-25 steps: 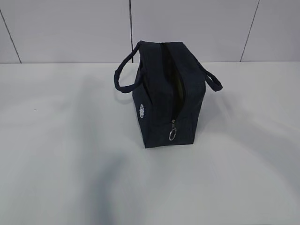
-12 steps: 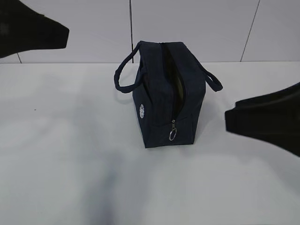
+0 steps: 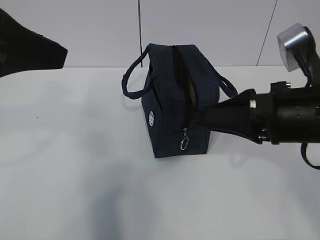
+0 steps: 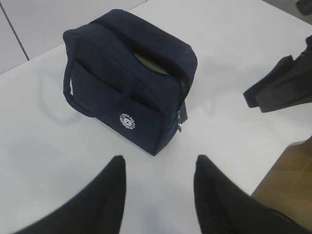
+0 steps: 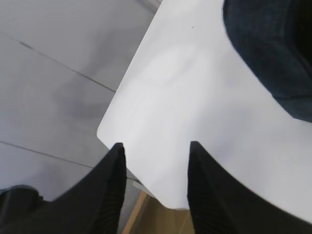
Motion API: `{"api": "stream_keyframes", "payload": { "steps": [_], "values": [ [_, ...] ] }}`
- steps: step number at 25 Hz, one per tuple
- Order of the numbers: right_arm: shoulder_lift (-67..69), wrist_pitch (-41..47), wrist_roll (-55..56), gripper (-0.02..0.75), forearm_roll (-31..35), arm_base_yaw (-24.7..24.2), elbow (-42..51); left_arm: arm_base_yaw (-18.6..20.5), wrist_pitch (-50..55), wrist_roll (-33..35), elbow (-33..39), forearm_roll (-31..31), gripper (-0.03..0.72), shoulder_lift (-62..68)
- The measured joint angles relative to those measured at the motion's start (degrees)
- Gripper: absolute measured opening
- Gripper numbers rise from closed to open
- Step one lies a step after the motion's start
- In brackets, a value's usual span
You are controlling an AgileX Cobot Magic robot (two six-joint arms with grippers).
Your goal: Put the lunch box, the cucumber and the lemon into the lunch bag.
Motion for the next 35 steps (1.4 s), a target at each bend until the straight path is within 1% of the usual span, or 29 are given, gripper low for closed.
{"api": "stream_keyframes", "payload": {
  "steps": [2,6,11,14,17,21,24,26,29,32,35],
  "values": [
    [3.2,-1.3,-2.0,0.316,3.9,0.0,-0.4,0.0,0.1,0.0,0.0,0.0,0.333,0.0],
    [9.1,-6.1,-3.1,0.316,5.9,0.0,-1.5,0.0,0.1,0.0,0.0,0.0,0.332,0.0],
    [12.3,-11.9,-3.1,0.316,4.8,0.0,-2.9,0.0,0.1,0.0,0.0,0.1,0.323,0.0],
    [12.3,-13.7,-3.1,0.316,3.4,0.5,-3.7,0.0,-0.3,0.0,0.0,0.1,0.321,0.0],
    [12.3,-15.1,-3.0,0.316,1.4,2.3,-4.6,0.0,-0.9,0.0,0.0,0.3,0.317,0.0],
    [12.3,-19.3,-2.3,0.316,-1.7,7.2,-6.3,0.0,-1.2,0.1,0.0,1.4,0.316,0.0],
    [12.3,-23.0,-1.7,0.316,-2.6,10.2,-6.9,0.0,-2.0,0.1,0.0,1.7,0.316,0.0],
    [12.2,-25.8,-0.6,0.316,-3.3,11.3,-6.9,0.9,-2.7,0.1,0.0,1.7,0.315,-0.5],
    [10.5,-30.1,1.8,0.316,-4.4,12.2,-6.9,3.7,-2.9,0.0,0.0,1.7,0.314,-1.5],
    [9.1,-33.3,3.9,0.316,-4.6,13.2,-6.9,8.3,-3.0,-0.3,0.0,1.7,0.314,-2.1],
    [8.8,-36.3,5.2,0.315,-4.7,15.3,-6.9,12.9,-3.0,-0.4,0.0,1.7,0.314,-2.2]
  ]
}}
